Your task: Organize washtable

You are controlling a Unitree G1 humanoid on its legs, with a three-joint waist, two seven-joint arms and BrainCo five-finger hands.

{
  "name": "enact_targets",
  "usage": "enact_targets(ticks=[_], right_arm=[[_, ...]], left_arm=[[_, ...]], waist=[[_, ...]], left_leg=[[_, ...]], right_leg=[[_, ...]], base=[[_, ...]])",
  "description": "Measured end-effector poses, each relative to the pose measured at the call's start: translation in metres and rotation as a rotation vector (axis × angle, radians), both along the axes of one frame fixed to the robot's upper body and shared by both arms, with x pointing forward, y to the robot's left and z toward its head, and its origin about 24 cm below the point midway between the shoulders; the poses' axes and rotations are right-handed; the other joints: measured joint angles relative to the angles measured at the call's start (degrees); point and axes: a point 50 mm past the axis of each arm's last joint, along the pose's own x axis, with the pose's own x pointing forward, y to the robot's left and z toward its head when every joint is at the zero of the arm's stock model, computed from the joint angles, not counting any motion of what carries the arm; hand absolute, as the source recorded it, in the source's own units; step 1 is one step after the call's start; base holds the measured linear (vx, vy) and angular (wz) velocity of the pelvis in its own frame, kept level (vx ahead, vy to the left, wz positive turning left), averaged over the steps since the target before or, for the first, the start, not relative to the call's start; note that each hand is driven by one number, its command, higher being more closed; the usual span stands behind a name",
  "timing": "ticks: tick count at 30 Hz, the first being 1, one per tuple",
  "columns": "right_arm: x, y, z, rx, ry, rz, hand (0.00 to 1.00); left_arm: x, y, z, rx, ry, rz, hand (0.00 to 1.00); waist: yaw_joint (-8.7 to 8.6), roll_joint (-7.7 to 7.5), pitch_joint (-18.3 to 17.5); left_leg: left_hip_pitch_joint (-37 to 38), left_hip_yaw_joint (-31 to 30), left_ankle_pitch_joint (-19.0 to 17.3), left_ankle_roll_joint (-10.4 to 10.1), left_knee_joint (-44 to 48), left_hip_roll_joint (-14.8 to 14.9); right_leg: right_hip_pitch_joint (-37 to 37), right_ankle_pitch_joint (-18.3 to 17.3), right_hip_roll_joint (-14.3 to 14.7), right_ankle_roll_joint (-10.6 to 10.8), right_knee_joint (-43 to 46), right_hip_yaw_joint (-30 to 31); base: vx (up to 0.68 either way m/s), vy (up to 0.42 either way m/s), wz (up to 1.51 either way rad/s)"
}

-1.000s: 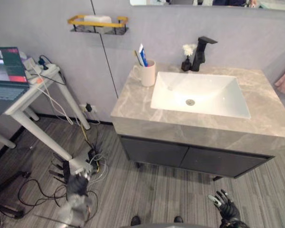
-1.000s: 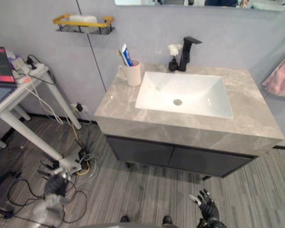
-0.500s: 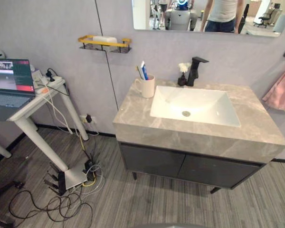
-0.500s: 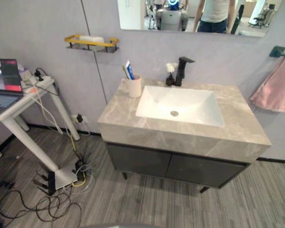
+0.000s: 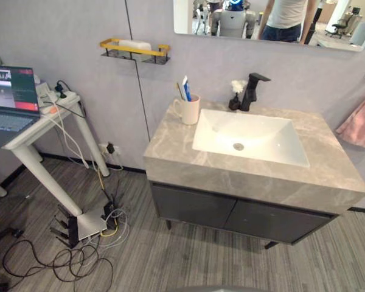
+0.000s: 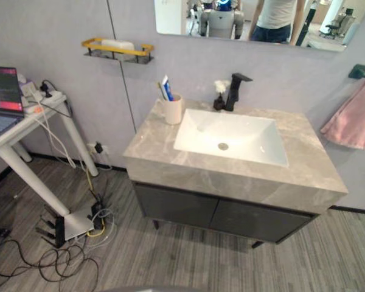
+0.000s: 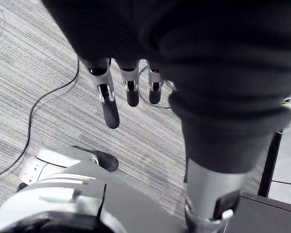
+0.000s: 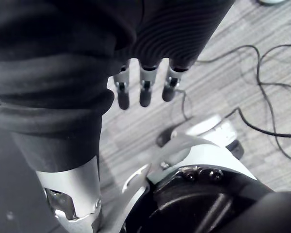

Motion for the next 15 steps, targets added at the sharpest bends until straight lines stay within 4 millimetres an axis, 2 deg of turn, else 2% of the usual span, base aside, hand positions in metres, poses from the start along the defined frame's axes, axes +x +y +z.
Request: enact_targets(ticks=[2, 3, 4, 5, 6, 7, 8, 10, 11, 12, 13, 14, 15], right_arm=[[0.004, 0.001, 0.000, 0.002, -0.009, 0.000, 0.00], [0.004, 0.004, -0.001, 0.010, -0.010, -0.006, 0.00], [0.003, 0.009, -0.001, 0.022, -0.014, -0.025, 0.00], [-0.001, 0.010, 0.000, 0.021, -0.011, -0.032, 0.00], [0.007, 0.007, 0.002, 0.006, -0.053, -0.038, 0.00], [0.010, 0.007, 0.002, 0.006, -0.067, -0.038, 0.00], [0.012, 0.008, 0.003, 0.012, -0.082, -0.032, 0.00], [0.017, 0.016, 0.002, 0.036, -0.095, -0.017, 0.00], [0.018, 0.017, 0.002, 0.041, -0.101, -0.008, 0.00], [0.021, 0.017, 0.002, 0.042, -0.108, -0.008, 0.00], [0.021, 0.017, 0.002, 0.043, -0.110, -0.014, 0.00], [0.022, 0.016, 0.002, 0.041, -0.112, -0.014, 0.00], [0.021, 0.017, 0.002, 0.042, -0.107, -0.014, 0.00]], left_arm=[[0.003, 0.001, 0.000, -0.002, -0.007, -0.008, 0.00], [0.005, 0.004, 0.001, -0.003, -0.018, -0.017, 0.00], [0.012, 0.009, 0.003, 0.007, -0.042, -0.027, 0.00], [0.015, 0.010, 0.004, 0.006, -0.057, -0.030, 0.00], [0.023, 0.006, 0.003, -0.001, -0.080, -0.011, 0.00], [0.018, 0.005, 0.003, -0.007, -0.061, 0.000, 0.00], [0.018, 0.007, 0.003, -0.005, -0.059, 0.013, 0.00], [0.022, 0.011, 0.005, 0.007, -0.083, 0.019, 0.00], [0.023, 0.013, 0.006, 0.014, -0.084, 0.011, 0.00], [0.026, 0.012, 0.006, 0.017, -0.085, -0.013, 0.00], [0.032, 0.012, 0.007, 0.023, -0.098, -0.036, 0.00], [0.038, 0.012, 0.007, 0.029, -0.112, -0.051, 0.00], [0.043, 0.013, 0.008, 0.034, -0.128, -0.056, 0.00]], waist=[[-0.05, -0.89, 0.64], [0.02, -1.69, 0.89], [0.14, -3.38, 0.80], [-0.23, -3.46, 0.90], [0.82, -2.39, 3.01], [1.03, -1.29, 3.53], [1.12, -1.16, 3.32], [1.77, -2.21, 3.43], [1.72, -2.55, 3.50], [1.69, -2.56, 3.48], [1.32, -2.44, 3.46], [1.60, -2.30, 3.45], [1.71, -2.57, 3.30]], left_leg=[[0.38, -1.90, -0.56, 0.88, 0.63, -1.14], [-0.87, -4.08, -1.39, 2.07, 2.64, -3.17], [-4.06, -4.78, -3.56, 3.23, 8.90, -5.98], [-6.65, -4.49, -5.83, 3.42, 14.37, -7.00], [-10.20, -7.49, -10.51, 3.82, 22.17, -8.04], [-10.11, -9.46, -11.30, 4.33, 23.34, -8.07], [-9.53, -12.80, -11.43, 4.53, 23.46, -8.04], [-9.70, -16.18, -11.51, 4.61, 23.54, -8.21], [-9.75, -19.60, -11.46, 4.33, 24.05, -9.06], [-9.63, -22.11, -11.25, 3.98, 24.25, -9.62], [-9.84, -25.28, -11.18, 3.60, 24.73, -10.34], [-10.00, -28.87, -11.46, 2.86, 24.82, -10.90], [-9.77, -31.02, -11.81, 2.19, 24.93, -11.48]], right_leg=[[-0.93, -4.20, -1.95, 1.82, 5.80, -2.28], [-2.55, -8.27, -5.13, 4.49, 12.30, -4.85], [-3.91, -11.49, -9.48, 8.24, 17.90, -8.64], [-4.53, -12.13, -10.66, 9.20, 23.12, -8.77], [-9.68, -10.76, -11.45, 4.67, 36.87, -1.02], [-13.62, -7.16, -10.21, 2.55, 45.38, 5.32], [-16.92, -7.63, -7.72, 2.58, 51.17, 11.49], [-19.30, -8.71, -4.57, 2.47, 52.15, 17.76], [-20.15, -10.02, -2.38, 2.00, 49.74, 21.64], [-20.03, -11.29, -1.38, 2.43, 46.62, 24.18], [-18.94, -12.59, -0.84, 3.56, 41.26, 25.34], [-16.72, -13.05, -0.40, 3.38, 34.26, 25.69], [-14.73, -11.90, -0.71, 2.43, 28.54, 24.23]], base=[[0.07, 0.054, 0.67], [0.06, 0.098, 1.44], [0.07, 0.116, 1.68], [0.05, 0.099, 1.82], [0.00, 0.088, 1.41], [0.06, 0.059, 1.60], [0.17, 0.041, 1.38], [0.21, -0.019, 1.19], [0.21, -0.066, 1.11], [0.32, -0.138, 1.52], [0.27, -0.191, 1.72], [0.27, -0.270, 1.83], [0.22, -0.253, 1.50]])
